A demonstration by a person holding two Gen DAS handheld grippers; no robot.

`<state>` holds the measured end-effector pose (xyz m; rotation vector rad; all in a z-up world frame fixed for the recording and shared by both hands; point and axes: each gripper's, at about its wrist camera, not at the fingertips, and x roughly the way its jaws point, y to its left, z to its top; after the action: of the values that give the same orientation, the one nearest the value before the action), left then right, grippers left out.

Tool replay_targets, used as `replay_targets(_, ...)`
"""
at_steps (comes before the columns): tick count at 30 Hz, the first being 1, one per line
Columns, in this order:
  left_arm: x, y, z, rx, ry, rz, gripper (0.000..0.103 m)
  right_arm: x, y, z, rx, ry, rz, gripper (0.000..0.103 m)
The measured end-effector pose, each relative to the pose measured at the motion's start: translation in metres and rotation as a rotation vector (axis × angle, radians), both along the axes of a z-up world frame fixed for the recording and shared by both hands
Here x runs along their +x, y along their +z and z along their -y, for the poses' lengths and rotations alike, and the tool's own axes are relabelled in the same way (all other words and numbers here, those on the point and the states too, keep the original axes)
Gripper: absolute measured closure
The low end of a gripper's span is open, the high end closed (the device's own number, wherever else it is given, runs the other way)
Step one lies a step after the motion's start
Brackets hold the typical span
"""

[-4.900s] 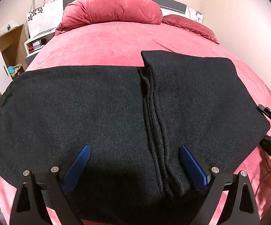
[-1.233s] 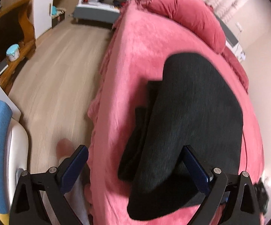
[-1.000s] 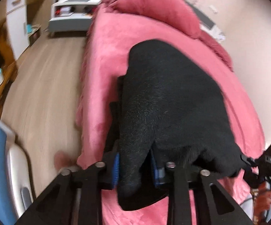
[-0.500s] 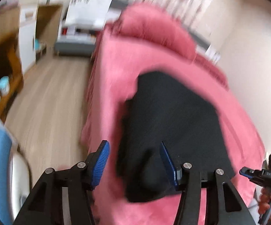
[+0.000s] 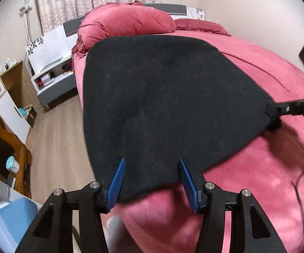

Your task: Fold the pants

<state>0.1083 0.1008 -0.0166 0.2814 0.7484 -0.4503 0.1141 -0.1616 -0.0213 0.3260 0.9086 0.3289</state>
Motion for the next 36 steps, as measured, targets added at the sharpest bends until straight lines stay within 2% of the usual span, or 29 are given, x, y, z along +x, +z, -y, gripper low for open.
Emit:
replay_targets(3,0.002,0.022,-0.013,-0.106,-0.010,0.010,0.049,0.001,-0.005,0.010,0.016,-0.004,-0.077,0.086)
replay_targets(5,0.011,0.041,-0.023,-0.185,0.014,0.036,0.045,0.000,0.005,0.024,0.080,-0.030,-0.050,0.083)
replay_targets(7,0.036,0.057,-0.025,-0.208,0.085,0.058,0.026,-0.003,0.021,0.037,0.103,-0.066,0.015,0.076)
replay_targets(10,0.069,0.059,-0.027,-0.145,0.183,0.075,0.009,0.014,0.043,0.050,0.096,-0.118,0.101,0.063)
replay_targets(12,0.095,0.048,-0.025,-0.087,0.218,0.010,0.008,0.035,0.048,0.055,0.068,-0.126,0.102,0.055)
replay_targets(14,0.117,0.032,-0.022,-0.034,0.228,-0.100,0.004,0.053,0.045,0.064,0.036,-0.114,0.088,0.054)
replay_targets(16,0.130,0.020,-0.025,-0.048,0.214,-0.187,0.000,0.070,0.039,0.065,0.010,-0.089,0.061,0.052)
replay_targets(19,0.142,0.006,-0.038,-0.159,0.191,-0.308,0.000,0.089,0.019,0.073,0.018,-0.038,-0.005,0.047)
replay_targets(21,0.149,-0.004,-0.050,-0.264,0.189,-0.414,0.000,0.101,0.008,0.075,0.057,-0.014,-0.037,0.044)
replay_targets(23,0.162,-0.017,-0.060,-0.368,0.190,-0.533,0.000,0.109,-0.002,0.080,0.138,0.018,-0.071,0.042)
replay_targets(26,0.171,-0.033,-0.067,-0.456,0.172,-0.633,0.000,0.121,-0.017,0.083,0.243,0.073,-0.128,0.042)
replay_targets(31,0.183,-0.042,-0.063,-0.479,0.109,-0.668,0.000,0.134,-0.028,0.081,0.347,0.159,-0.161,0.039)
replay_targets(36,0.180,-0.037,-0.048,-0.434,0.090,-0.641,0.000,0.147,-0.031,0.069,0.381,0.181,-0.153,0.035)
